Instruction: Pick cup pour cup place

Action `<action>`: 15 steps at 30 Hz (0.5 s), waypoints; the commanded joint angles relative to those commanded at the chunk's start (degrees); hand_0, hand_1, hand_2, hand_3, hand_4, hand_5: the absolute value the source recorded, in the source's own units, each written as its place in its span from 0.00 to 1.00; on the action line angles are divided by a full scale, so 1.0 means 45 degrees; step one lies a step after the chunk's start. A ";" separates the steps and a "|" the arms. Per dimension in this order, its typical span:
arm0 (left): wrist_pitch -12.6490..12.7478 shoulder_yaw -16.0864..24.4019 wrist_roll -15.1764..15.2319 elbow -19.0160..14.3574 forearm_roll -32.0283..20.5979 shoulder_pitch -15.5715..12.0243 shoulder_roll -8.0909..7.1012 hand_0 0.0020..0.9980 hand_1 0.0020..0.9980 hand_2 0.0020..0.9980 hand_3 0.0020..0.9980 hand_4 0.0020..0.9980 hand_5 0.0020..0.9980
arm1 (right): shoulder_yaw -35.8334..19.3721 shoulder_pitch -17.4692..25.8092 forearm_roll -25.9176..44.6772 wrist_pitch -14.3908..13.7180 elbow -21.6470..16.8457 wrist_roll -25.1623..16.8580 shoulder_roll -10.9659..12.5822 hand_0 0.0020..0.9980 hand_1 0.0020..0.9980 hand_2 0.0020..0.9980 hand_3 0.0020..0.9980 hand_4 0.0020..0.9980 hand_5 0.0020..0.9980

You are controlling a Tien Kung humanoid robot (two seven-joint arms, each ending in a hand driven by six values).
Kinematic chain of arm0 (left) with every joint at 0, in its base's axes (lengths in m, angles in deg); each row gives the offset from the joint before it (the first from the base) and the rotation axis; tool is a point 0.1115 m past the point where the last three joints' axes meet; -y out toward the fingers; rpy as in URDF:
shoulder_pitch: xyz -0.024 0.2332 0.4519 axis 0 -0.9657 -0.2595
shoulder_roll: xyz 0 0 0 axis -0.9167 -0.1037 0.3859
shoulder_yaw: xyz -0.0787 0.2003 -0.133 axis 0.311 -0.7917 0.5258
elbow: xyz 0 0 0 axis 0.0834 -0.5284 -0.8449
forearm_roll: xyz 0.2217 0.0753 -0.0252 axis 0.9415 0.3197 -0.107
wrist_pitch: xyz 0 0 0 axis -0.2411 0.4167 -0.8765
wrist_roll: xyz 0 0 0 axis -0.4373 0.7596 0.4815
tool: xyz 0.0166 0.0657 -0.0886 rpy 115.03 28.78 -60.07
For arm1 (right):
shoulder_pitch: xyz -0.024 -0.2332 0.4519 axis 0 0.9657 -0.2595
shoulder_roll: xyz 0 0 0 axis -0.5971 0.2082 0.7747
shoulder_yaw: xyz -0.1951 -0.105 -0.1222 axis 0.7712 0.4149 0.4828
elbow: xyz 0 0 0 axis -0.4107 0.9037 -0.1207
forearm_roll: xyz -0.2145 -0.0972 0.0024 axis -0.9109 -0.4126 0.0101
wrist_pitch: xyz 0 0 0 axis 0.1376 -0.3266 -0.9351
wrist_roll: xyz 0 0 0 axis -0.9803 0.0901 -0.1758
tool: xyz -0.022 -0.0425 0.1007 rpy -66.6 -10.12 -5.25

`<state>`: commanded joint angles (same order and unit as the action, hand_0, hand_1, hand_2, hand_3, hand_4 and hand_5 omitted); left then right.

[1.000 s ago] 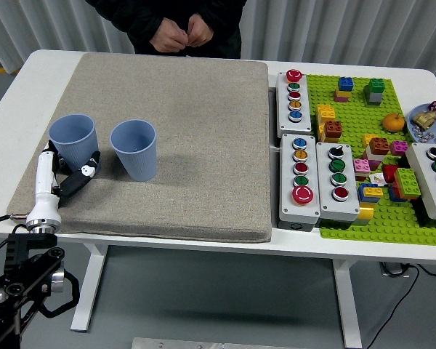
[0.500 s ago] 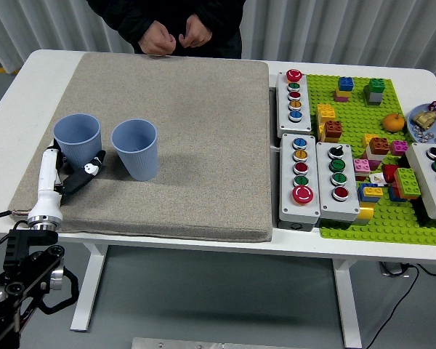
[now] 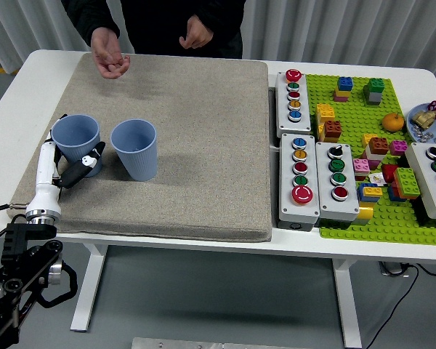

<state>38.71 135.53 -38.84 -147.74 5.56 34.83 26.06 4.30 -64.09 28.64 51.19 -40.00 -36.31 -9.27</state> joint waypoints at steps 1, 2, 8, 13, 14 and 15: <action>0.0009 0.0036 0.0012 -0.0024 0.0014 -0.0017 -0.0003 0.69 0.75 0.95 1.00 0.91 0.45 | -0.0003 0.0015 0.0000 -0.0001 0.0000 0.0003 -0.0010 0.74 0.71 0.73 0.64 0.22 0.39; 0.0011 0.0046 0.0016 -0.0030 0.0018 -0.0021 -0.0004 0.69 0.75 0.95 1.00 0.91 0.45 | -0.0004 0.0019 0.0000 -0.0002 0.0000 0.0004 -0.0013 0.74 0.71 0.73 0.64 0.22 0.39; -0.0115 0.0198 -0.0036 -0.0091 0.0115 -0.0197 -0.0039 0.70 0.76 0.96 1.00 0.91 0.44 | -0.0053 0.0084 -0.0127 0.0015 0.0000 0.0039 -0.0035 0.74 0.71 0.73 0.65 0.22 0.40; -0.0231 0.0286 -0.0097 -0.0237 0.0239 -0.0381 -0.0111 0.72 0.77 0.97 1.00 0.93 0.45 | -0.0062 0.0108 -0.0147 0.0018 0.0000 0.0041 -0.0043 0.74 0.71 0.73 0.65 0.22 0.40; -0.0263 0.0300 -0.0118 -0.0294 0.0273 -0.0415 -0.0126 0.72 0.77 0.97 1.00 0.93 0.45 | -0.0073 0.0110 -0.0158 0.0018 0.0000 0.0041 -0.0045 0.74 0.71 0.73 0.65 0.22 0.40; -0.0303 0.0314 -0.0146 -0.0369 0.0326 -0.0454 -0.0147 0.72 0.77 0.97 1.00 0.93 0.45 | -0.0084 0.0110 -0.0171 0.0019 0.0000 0.0042 -0.0046 0.74 0.71 0.73 0.65 0.22 0.40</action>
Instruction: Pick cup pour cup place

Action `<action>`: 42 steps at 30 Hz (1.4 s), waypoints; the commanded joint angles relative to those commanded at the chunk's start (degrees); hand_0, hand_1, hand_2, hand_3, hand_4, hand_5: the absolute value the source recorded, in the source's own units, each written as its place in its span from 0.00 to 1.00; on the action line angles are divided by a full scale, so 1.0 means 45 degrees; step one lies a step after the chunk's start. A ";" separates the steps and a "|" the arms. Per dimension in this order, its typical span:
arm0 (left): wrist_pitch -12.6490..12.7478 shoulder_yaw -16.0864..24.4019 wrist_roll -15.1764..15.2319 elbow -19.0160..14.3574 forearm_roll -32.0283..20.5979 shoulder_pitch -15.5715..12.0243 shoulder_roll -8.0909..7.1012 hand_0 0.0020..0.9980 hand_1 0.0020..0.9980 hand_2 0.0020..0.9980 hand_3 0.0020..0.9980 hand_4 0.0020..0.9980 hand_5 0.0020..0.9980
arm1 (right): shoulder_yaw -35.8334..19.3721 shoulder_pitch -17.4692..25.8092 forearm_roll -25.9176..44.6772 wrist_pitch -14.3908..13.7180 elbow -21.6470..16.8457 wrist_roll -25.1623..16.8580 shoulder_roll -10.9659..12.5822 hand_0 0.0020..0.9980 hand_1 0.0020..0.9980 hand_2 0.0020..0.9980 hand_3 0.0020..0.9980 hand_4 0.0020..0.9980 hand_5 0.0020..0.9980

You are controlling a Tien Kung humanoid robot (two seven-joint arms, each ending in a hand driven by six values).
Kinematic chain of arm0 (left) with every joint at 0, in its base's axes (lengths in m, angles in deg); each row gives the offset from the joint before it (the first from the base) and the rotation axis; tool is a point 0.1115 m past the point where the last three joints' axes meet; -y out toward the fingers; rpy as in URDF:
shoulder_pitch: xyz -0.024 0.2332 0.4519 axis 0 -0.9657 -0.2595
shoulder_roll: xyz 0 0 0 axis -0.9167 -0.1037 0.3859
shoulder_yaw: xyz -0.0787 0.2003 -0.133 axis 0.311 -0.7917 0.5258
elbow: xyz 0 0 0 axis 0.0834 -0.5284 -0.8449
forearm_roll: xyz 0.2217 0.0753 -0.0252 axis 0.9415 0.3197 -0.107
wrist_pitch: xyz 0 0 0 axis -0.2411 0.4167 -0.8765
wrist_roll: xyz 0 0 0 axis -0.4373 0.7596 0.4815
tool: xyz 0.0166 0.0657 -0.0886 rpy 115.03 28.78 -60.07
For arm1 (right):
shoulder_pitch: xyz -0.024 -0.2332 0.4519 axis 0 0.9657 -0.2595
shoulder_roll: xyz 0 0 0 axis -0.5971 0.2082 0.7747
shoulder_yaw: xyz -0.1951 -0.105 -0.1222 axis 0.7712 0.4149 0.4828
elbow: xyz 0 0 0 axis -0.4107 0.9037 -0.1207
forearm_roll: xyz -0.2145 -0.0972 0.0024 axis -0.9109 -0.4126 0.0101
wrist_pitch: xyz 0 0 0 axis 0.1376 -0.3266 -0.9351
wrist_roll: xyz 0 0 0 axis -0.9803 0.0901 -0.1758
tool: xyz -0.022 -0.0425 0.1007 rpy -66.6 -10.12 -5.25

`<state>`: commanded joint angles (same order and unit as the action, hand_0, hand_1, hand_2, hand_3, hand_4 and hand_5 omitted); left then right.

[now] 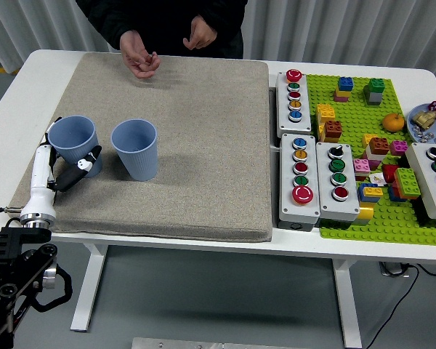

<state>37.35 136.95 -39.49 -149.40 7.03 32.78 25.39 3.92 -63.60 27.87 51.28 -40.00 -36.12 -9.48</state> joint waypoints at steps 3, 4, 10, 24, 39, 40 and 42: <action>-0.0142 0.0030 -0.0140 -0.0250 0.0242 -0.0094 -0.0087 0.73 0.78 1.00 1.00 0.94 0.47 | -0.0020 -0.0019 -0.0035 0.0007 0.0000 0.0003 0.0008 0.74 0.71 0.73 0.65 0.22 0.40; -0.0157 0.0046 -0.0153 -0.0318 0.0288 -0.0124 -0.0113 0.73 0.78 1.00 1.00 0.94 0.47 | -0.0021 -0.0024 -0.0030 0.0008 0.0000 0.0002 0.0010 0.74 0.71 0.73 0.65 0.22 0.40; -0.0180 0.0251 -0.0156 -0.0660 0.0432 -0.0387 -0.0306 0.75 0.79 1.00 1.00 0.95 0.49 | -0.0010 -0.0035 0.0000 0.0004 0.0000 0.0004 0.0012 0.74 0.71 0.72 0.65 0.22 0.40; -0.0353 0.0448 -0.0124 -0.1034 0.0341 -0.0914 -0.0801 0.74 0.80 1.00 1.00 0.96 0.50 | -0.0007 -0.0048 -0.0002 0.0009 0.0000 0.0014 0.0020 0.74 0.71 0.73 0.65 0.22 0.40; -0.0342 0.1088 -0.0133 -0.2352 0.0657 -0.1924 -0.1159 0.75 0.80 1.00 1.00 0.98 0.52 | -0.0099 -0.0030 -0.0132 0.0017 0.0000 0.0052 0.0035 0.74 0.71 0.72 0.65 0.22 0.40; -0.0343 0.1120 -0.0141 -0.2426 0.0673 -0.1981 -0.1172 0.75 0.80 1.00 1.00 0.98 0.52 | -0.0103 -0.0028 -0.0136 0.0018 0.0000 0.0052 0.0037 0.74 0.71 0.72 0.65 0.22 0.40; -0.0338 0.1331 -0.0195 -0.3055 0.0814 -0.2345 -0.1225 0.75 0.80 1.00 1.00 0.98 0.52 | -0.0135 -0.0023 -0.0145 0.0010 0.0000 0.0050 0.0041 0.74 0.71 0.72 0.65 0.22 0.40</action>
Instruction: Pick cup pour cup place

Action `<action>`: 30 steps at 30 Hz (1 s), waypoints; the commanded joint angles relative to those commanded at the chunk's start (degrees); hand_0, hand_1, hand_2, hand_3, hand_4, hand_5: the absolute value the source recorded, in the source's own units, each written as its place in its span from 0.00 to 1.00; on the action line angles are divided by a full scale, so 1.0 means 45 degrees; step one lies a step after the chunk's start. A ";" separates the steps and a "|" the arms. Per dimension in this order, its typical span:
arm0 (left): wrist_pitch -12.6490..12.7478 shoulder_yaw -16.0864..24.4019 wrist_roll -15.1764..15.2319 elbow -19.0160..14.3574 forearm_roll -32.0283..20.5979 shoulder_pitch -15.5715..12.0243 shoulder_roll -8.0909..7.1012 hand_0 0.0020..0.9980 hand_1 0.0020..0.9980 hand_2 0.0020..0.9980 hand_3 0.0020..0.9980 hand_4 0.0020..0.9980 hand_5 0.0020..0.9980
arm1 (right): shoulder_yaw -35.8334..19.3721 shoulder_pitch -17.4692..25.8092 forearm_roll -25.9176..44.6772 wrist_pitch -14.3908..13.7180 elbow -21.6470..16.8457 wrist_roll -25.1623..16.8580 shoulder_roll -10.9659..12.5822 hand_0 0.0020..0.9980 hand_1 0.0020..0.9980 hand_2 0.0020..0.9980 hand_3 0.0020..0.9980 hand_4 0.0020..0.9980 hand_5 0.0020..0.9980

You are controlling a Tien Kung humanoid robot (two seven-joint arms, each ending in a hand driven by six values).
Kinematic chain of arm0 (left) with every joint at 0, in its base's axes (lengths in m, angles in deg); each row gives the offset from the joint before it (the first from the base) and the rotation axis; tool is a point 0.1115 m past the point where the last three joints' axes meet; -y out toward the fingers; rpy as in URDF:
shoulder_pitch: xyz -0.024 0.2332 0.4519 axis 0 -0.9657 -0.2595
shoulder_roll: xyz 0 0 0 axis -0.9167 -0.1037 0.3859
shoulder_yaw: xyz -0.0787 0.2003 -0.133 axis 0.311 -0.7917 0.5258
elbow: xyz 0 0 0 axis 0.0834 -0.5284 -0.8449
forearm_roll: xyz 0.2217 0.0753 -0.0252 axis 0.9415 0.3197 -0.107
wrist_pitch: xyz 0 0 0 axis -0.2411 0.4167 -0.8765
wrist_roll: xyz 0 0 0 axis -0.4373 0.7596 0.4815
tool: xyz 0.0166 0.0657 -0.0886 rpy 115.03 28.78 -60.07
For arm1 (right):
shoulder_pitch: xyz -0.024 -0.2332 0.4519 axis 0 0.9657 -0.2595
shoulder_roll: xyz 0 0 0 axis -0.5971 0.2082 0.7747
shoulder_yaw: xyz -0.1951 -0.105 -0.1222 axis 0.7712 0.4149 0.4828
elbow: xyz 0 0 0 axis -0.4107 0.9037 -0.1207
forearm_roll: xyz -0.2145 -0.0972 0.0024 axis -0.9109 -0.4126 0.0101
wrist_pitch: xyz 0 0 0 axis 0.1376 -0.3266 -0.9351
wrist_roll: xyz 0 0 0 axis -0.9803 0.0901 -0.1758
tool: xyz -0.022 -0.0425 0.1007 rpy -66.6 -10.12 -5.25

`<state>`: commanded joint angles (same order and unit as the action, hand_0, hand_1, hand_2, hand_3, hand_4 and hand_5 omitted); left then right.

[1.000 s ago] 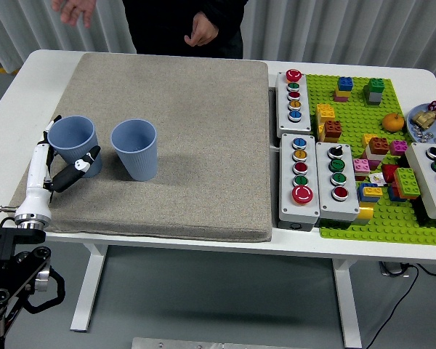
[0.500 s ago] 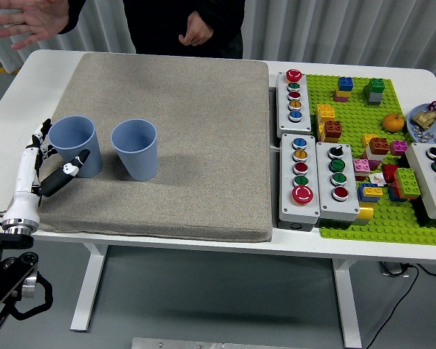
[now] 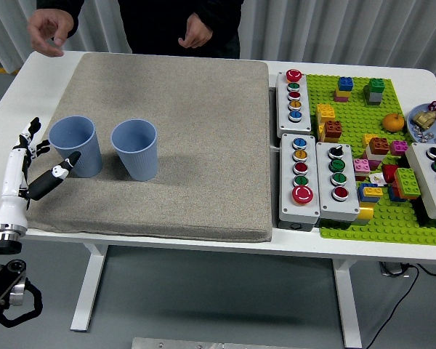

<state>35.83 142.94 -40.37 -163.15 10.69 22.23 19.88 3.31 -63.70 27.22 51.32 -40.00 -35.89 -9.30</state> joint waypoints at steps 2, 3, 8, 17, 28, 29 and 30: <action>0.0006 0.0089 -0.0030 -0.0317 0.0082 -0.0117 0.0001 0.75 0.80 1.00 1.00 0.98 0.52 | -0.0022 -0.0001 -0.0046 0.0008 0.0000 0.0010 0.0004 0.74 0.71 0.72 0.64 0.22 0.39; 0.0017 0.0151 -0.0048 -0.0517 0.0129 -0.0172 0.0014 0.75 0.80 1.00 1.00 0.98 0.52 | -0.0035 -0.0001 -0.0077 0.0014 0.0000 0.0017 0.0007 0.74 0.71 0.72 0.64 0.22 0.39; 0.0081 0.0449 -0.0208 -0.1432 0.0228 -0.0155 0.0088 0.75 0.81 1.00 1.00 0.98 0.52 | -0.0064 0.0015 -0.0137 0.0012 0.0000 0.0034 0.0007 0.74 0.70 0.72 0.64 0.22 0.39; -0.0793 0.1346 -0.1025 -0.1417 -0.2072 0.0996 0.0061 0.75 0.80 1.00 1.00 0.98 0.56 | -0.0011 0.0121 -0.0103 -0.0021 0.0000 0.0037 0.0010 0.74 0.71 0.72 0.64 0.22 0.39; -0.1609 0.1998 -0.1445 -0.0887 -0.4606 0.2574 0.0261 0.74 0.80 0.99 1.00 0.98 0.56 | 0.0126 -0.0193 0.0293 -0.0068 0.0000 -0.0096 0.0157 0.74 0.70 0.72 0.64 0.22 0.39; -0.1549 0.2031 -0.1426 -0.0898 -0.4518 0.2622 0.0268 0.74 0.80 0.99 1.00 0.98 0.56 | 0.0124 -0.0220 0.0283 -0.0068 0.0000 -0.0097 0.0159 0.74 0.70 0.72 0.64 0.22 0.39; -0.1530 0.2052 -0.1420 -0.0915 -0.4423 0.2665 0.0256 0.74 0.80 0.99 1.00 0.98 0.56 | 0.0115 -0.0248 0.0278 -0.0071 0.0000 -0.0098 0.0159 0.74 0.70 0.72 0.64 0.22 0.39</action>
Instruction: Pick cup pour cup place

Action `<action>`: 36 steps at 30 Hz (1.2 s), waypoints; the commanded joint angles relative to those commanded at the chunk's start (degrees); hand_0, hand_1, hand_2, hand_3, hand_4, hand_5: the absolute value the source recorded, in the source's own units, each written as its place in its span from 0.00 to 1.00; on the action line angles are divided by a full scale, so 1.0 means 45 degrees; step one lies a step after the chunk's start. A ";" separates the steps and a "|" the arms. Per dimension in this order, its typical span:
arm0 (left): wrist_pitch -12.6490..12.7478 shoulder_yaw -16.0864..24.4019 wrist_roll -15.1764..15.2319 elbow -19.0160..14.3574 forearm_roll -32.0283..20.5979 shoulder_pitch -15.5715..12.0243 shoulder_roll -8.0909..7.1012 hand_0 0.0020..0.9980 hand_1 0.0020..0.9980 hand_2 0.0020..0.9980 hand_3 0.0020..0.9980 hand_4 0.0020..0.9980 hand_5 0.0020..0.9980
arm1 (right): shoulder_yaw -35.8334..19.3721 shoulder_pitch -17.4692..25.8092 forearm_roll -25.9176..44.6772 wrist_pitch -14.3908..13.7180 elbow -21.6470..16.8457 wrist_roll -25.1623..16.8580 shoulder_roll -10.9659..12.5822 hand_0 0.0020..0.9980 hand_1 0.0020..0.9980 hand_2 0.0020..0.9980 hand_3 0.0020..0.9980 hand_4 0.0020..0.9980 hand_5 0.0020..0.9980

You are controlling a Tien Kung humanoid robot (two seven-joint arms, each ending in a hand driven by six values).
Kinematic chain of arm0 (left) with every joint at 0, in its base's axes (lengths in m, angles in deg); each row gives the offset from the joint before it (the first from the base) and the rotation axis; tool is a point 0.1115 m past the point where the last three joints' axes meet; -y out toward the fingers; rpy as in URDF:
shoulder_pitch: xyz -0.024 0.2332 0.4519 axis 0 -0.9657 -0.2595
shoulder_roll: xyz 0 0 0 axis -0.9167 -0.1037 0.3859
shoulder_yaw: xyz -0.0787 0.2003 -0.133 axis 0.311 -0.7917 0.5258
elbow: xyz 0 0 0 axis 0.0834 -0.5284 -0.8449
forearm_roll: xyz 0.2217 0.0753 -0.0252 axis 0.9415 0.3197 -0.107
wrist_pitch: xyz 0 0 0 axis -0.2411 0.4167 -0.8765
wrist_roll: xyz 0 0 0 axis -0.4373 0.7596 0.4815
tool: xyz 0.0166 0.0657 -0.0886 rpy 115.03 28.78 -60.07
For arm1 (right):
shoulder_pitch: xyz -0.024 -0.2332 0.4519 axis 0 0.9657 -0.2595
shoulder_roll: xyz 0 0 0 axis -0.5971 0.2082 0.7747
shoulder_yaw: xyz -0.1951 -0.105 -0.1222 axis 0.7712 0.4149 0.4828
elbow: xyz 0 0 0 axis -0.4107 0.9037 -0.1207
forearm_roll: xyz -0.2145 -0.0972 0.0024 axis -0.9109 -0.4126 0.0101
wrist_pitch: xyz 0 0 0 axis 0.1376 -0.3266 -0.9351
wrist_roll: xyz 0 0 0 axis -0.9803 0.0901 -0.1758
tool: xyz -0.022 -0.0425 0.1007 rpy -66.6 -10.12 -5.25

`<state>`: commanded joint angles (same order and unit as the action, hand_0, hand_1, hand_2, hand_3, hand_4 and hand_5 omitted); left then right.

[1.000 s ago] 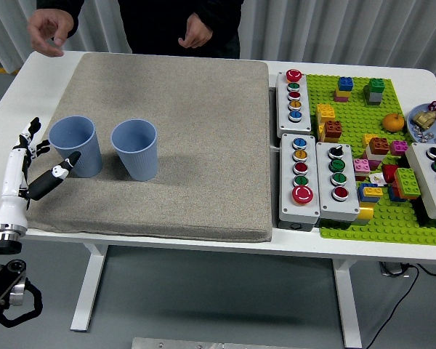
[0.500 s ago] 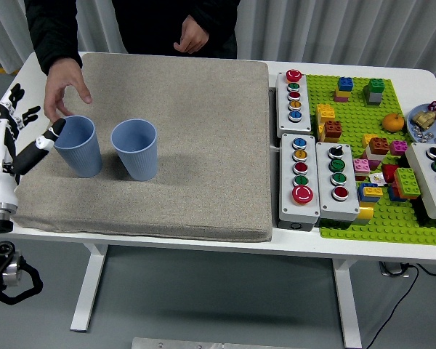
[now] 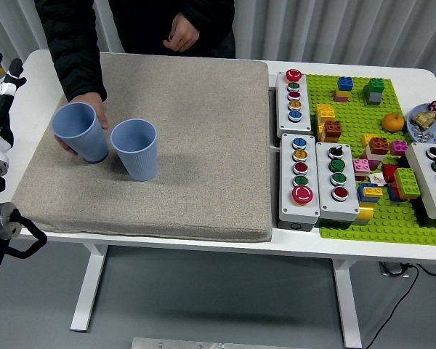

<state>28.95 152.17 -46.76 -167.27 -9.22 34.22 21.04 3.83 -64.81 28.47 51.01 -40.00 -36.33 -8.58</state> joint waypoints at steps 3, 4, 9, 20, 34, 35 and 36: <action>0.0024 0.0050 0.0012 0.0000 0.0119 0.0043 0.0000 0.74 0.80 0.99 1.00 0.98 0.56 | 0.0008 -0.0034 0.0031 -0.0001 0.0000 -0.0009 0.0010 0.74 0.70 0.72 0.64 0.22 0.39; 0.0026 0.0053 0.0013 0.0001 0.0123 0.0044 0.0001 0.74 0.80 0.99 1.00 0.98 0.56 | 0.0009 -0.0035 0.0034 -0.0001 0.0000 -0.0009 0.0011 0.74 0.70 0.72 0.64 0.22 0.39; 0.0227 0.0086 0.0028 -0.0073 0.0795 0.0001 -0.0017 0.74 0.80 0.99 1.00 0.99 0.58 | 0.0027 -0.0007 0.0036 -0.0017 0.0000 -0.0014 0.0021 0.74 0.70 0.72 0.64 0.22 0.39; 0.0284 -0.0115 0.0049 -0.0102 0.0975 -0.0150 -0.0073 0.74 0.80 0.98 1.00 0.98 0.60 | -0.0033 0.0238 -0.0149 0.0007 0.0000 0.0055 -0.0068 0.74 0.70 0.72 0.64 0.22 0.39; 0.0311 -0.0058 0.0107 -0.0094 0.0944 -0.0140 -0.0084 0.74 0.80 0.98 1.00 0.97 0.60 | -0.0020 0.0257 -0.0103 0.0013 0.0000 0.0039 -0.0065 0.74 0.70 0.73 0.64 0.22 0.39; 0.0314 -0.0065 0.0113 -0.0093 0.0937 -0.0143 -0.0081 0.74 0.80 0.98 1.00 0.97 0.60 | -0.0017 0.0262 -0.0103 0.0014 0.0000 0.0039 -0.0066 0.74 0.70 0.73 0.64 0.22 0.39; 0.0314 -0.0072 0.0119 -0.0091 0.0932 -0.0145 -0.0078 0.74 0.80 0.98 1.00 0.97 0.60 | -0.0017 0.0267 -0.0106 0.0015 0.0000 0.0039 -0.0067 0.74 0.70 0.73 0.64 0.22 0.39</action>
<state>30.36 151.85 -46.22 -167.68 -5.02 33.57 20.68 3.75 -63.61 27.99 51.08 -40.00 -36.16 -8.88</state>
